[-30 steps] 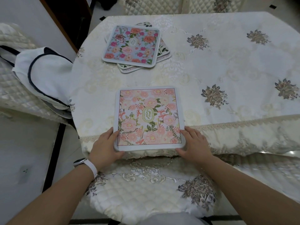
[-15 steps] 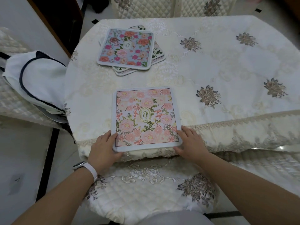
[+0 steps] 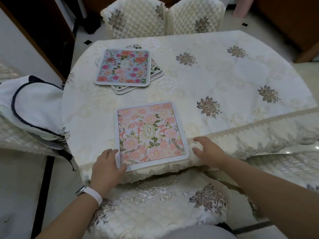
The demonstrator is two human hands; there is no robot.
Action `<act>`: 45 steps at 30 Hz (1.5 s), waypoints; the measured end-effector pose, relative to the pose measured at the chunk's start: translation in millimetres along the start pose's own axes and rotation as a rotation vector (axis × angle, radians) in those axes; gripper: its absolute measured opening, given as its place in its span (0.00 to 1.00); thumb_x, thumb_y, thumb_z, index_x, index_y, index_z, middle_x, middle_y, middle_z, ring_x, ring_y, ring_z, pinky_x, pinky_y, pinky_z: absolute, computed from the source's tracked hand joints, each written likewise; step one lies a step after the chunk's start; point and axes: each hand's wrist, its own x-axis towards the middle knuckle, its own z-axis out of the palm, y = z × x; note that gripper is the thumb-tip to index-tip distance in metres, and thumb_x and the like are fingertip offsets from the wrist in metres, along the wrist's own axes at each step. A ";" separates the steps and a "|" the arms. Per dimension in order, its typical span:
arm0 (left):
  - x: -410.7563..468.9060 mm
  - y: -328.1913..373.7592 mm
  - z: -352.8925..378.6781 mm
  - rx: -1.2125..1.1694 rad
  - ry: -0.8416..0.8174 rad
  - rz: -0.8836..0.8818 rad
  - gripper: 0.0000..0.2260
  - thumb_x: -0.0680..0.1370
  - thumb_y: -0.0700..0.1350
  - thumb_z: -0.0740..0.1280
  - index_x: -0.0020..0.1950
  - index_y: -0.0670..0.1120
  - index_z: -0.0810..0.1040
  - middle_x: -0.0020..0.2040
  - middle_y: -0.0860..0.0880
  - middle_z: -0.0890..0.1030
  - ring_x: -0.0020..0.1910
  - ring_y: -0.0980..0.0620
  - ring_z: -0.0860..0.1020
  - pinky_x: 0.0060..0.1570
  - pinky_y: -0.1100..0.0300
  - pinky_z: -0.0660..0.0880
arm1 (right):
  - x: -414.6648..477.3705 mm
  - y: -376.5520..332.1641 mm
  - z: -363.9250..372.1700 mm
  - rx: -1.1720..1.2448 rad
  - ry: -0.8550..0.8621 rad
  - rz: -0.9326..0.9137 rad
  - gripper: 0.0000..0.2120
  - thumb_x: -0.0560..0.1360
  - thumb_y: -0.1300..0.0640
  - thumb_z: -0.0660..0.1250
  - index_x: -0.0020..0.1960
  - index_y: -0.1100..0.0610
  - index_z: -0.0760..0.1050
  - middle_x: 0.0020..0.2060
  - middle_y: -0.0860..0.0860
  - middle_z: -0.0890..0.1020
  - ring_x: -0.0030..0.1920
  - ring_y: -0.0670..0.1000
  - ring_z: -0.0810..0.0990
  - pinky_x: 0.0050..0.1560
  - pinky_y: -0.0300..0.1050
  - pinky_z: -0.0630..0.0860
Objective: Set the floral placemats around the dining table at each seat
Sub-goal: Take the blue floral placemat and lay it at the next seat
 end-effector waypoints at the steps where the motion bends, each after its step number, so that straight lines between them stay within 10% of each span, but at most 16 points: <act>1: -0.6 5.7 -4.3 -0.021 0.039 -0.007 0.24 0.74 0.53 0.69 0.68 0.46 0.72 0.67 0.44 0.73 0.63 0.43 0.72 0.59 0.47 0.72 | 0.2 2.9 -7.8 0.036 0.024 0.007 0.23 0.79 0.50 0.62 0.73 0.54 0.65 0.71 0.51 0.69 0.69 0.51 0.69 0.67 0.46 0.65; 17: -29.8 262.0 -5.5 0.210 0.222 0.196 0.26 0.75 0.62 0.57 0.67 0.51 0.74 0.69 0.47 0.73 0.68 0.45 0.70 0.64 0.42 0.69 | -16.8 95.8 -154.9 -0.244 0.232 -0.517 0.24 0.79 0.44 0.58 0.72 0.52 0.67 0.69 0.49 0.70 0.68 0.52 0.68 0.65 0.47 0.67; 31: -33.6 340.2 -5.0 0.362 0.262 0.260 0.25 0.75 0.61 0.55 0.66 0.51 0.75 0.69 0.46 0.74 0.69 0.43 0.70 0.67 0.41 0.65 | -45.0 155.4 -211.2 -0.312 0.223 -0.476 0.35 0.72 0.35 0.44 0.73 0.49 0.66 0.72 0.49 0.69 0.71 0.52 0.66 0.69 0.51 0.64; 45: 2.2 375.4 25.4 0.210 0.170 0.355 0.28 0.75 0.63 0.51 0.70 0.53 0.72 0.73 0.48 0.70 0.74 0.45 0.63 0.70 0.44 0.61 | -49.0 188.5 -244.3 -0.498 0.279 -0.355 0.26 0.75 0.38 0.55 0.64 0.51 0.75 0.64 0.52 0.78 0.64 0.55 0.75 0.60 0.54 0.73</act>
